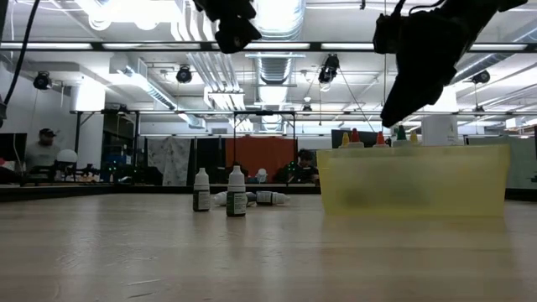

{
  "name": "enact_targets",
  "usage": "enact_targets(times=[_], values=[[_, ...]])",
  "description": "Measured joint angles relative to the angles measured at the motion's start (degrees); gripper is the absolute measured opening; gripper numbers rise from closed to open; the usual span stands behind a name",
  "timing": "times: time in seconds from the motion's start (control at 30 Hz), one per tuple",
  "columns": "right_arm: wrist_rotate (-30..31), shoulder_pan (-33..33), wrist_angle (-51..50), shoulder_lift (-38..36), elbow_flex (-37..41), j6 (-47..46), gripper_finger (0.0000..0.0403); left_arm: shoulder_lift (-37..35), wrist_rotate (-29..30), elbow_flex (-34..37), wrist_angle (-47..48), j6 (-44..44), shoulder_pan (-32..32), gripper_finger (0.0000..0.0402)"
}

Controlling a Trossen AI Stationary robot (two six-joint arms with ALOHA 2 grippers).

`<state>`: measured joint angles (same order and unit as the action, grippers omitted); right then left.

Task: Pick & Place food coloring
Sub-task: Put the small black food coloring bottle into the yellow bin

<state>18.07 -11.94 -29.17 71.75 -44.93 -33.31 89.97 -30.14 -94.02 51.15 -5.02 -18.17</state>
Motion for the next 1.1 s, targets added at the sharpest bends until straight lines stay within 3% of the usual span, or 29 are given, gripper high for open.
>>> enact_targets(times=[0.3, 0.53, 0.83, 1.1], values=[[0.08, -0.02, 3.07, 0.66, 0.01, -0.03, 0.0173, -3.42, -0.01, 2.79, -0.11, 0.22, 1.74, 0.0010], [0.10, -0.04, 6.49, 0.66, 0.00, 0.27, 0.0171, -9.44, 0.05, 11.09, -9.25, 4.17, 2.34, 0.0001], [0.09, -0.04, 7.68, 0.66, 0.02, 0.23, 0.0171, -21.92, 0.74, 32.07, -27.30, 13.15, 4.58, 0.0000], [0.10, 0.00, 8.61, 0.66, 0.04, 0.04, 0.0171, -29.03, 5.80, 47.38, -37.84, 24.38, 10.27, 0.0000]])
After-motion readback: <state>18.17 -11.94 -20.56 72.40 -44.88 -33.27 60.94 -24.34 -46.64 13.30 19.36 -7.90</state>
